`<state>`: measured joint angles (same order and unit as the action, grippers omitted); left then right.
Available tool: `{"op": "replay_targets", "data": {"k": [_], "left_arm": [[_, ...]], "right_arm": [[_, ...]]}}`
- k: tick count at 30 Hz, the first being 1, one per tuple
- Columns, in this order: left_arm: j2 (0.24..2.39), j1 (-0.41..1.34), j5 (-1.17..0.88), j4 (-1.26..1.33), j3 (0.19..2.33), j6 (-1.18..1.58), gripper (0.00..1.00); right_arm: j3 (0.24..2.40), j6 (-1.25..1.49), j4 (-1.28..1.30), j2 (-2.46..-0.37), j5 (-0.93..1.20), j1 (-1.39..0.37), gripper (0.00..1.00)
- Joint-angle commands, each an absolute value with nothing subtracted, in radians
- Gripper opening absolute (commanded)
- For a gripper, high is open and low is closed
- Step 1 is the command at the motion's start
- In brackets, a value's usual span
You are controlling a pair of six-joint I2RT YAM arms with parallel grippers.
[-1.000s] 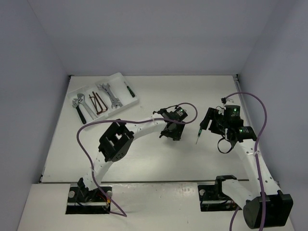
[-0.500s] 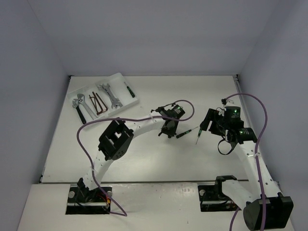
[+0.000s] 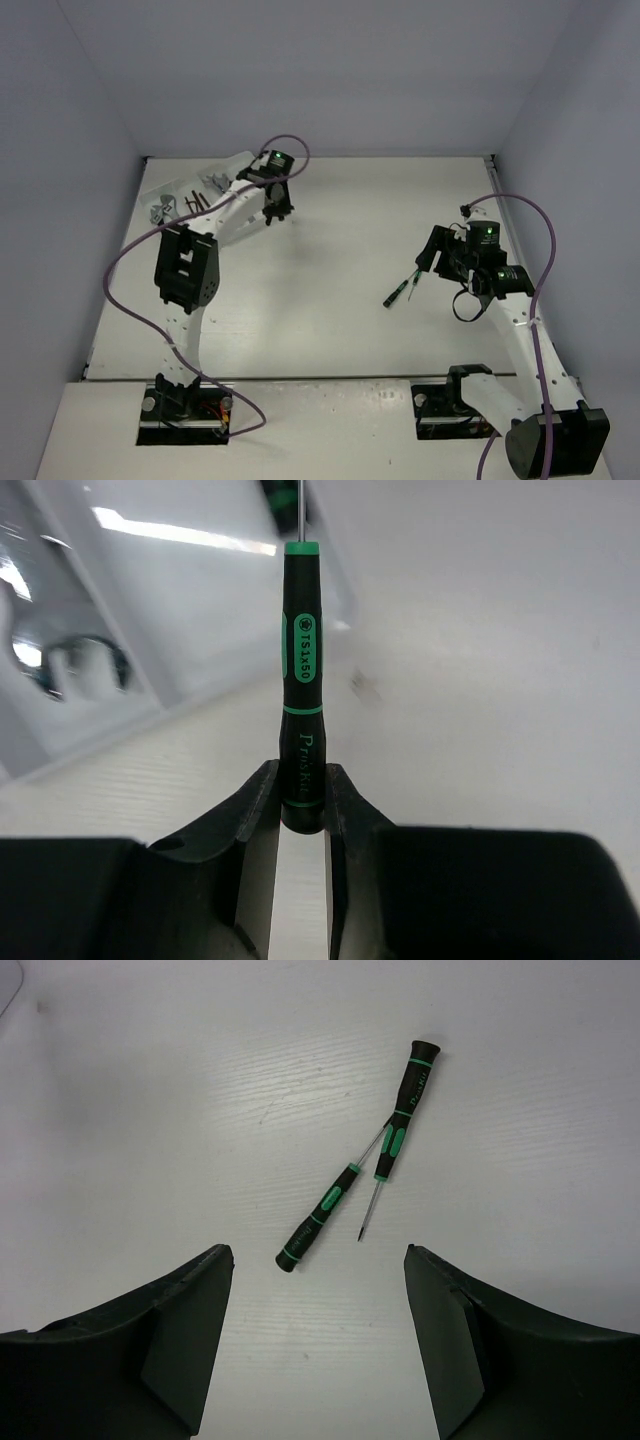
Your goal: Sort the tools into containers
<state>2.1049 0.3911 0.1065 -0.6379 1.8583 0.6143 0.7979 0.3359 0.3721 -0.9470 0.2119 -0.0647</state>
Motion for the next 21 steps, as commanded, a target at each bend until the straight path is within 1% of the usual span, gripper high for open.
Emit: {"op": "replay_targets", "data": {"k": [1,2,3,5,8,10,12,15,18,21], "left_arm": [[2.157,0.312,0.133,-0.645,2.015,0.65,0.07],[2.183,0.29,0.129,-0.646,2.04,0.65,0.1],[2.198,0.273,0.126,-0.652,2.084,0.642,0.16],[2.245,0.256,0.091,-0.656,2.145,0.604,0.24],[2.287,0.245,0.075,-0.661,2.233,0.528,0.4],[2.283,0.246,0.061,-0.662,2.243,0.494,0.45],[2.267,0.249,0.039,-0.664,2.229,0.475,0.47],[2.189,0.285,0.008,-0.66,2.167,0.438,0.48],[2.125,0.388,-0.036,-0.66,2.066,0.365,0.48],[2.044,0.521,-0.079,-0.66,1.962,0.353,0.48]], "right_arm": [[0.823,0.333,0.358,-0.95,0.189,-0.057,0.66],[0.824,0.333,0.359,-0.948,0.187,-0.057,0.66],[0.824,0.332,0.361,-0.948,0.186,-0.057,0.66],[0.826,0.33,0.365,-0.95,0.187,-0.058,0.66],[0.833,0.327,0.371,-0.951,0.186,-0.057,0.66],[0.837,0.322,0.375,-0.952,0.18,-0.057,0.66],[0.838,0.318,0.376,-0.956,0.174,-0.057,0.66],[0.848,0.314,0.378,-0.96,0.148,-0.055,0.66],[0.862,0.316,0.381,-0.953,0.112,-0.053,0.66],[0.87,0.32,0.394,-0.941,0.048,-0.042,0.66]]}}
